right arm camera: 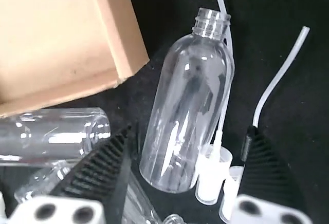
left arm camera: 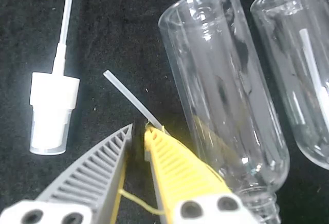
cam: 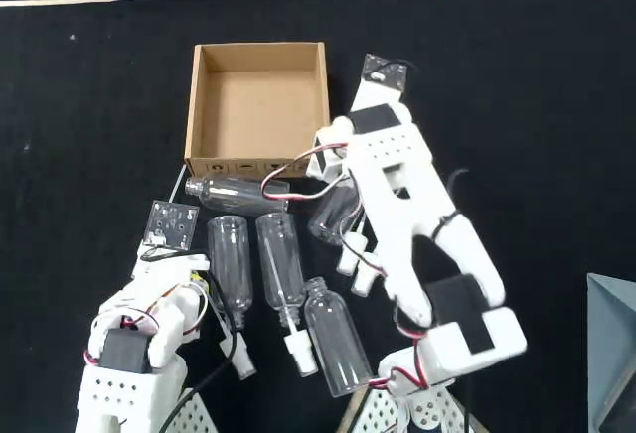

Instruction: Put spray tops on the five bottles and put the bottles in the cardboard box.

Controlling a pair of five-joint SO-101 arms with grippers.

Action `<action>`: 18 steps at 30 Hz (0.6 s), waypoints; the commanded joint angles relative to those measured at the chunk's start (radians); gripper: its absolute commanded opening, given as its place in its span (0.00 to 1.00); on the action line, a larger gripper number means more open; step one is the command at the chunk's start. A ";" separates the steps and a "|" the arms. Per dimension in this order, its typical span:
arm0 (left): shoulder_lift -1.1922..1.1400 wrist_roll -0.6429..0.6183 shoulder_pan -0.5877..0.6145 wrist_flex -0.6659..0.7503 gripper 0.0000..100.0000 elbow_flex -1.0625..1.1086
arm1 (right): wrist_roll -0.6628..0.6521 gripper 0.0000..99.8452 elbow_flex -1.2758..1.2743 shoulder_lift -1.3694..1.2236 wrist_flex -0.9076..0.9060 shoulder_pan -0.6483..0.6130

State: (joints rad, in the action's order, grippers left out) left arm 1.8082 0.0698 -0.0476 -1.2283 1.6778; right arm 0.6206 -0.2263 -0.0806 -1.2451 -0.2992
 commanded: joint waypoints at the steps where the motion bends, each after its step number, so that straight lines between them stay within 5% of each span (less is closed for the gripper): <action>1: -0.008 0.002 0.010 -0.006 0.03 0.024 | 0.012 0.28 0.096 -0.021 -0.003 -0.025; 18: -0.002 0.002 0.010 -0.006 0.03 0.024 | 0.069 0.28 0.159 -0.156 0.040 0.025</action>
State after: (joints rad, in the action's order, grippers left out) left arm 1.8082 0.0698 -0.0476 -1.2283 1.6778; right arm 0.6774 -0.1358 -0.2417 -1.2298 -0.2977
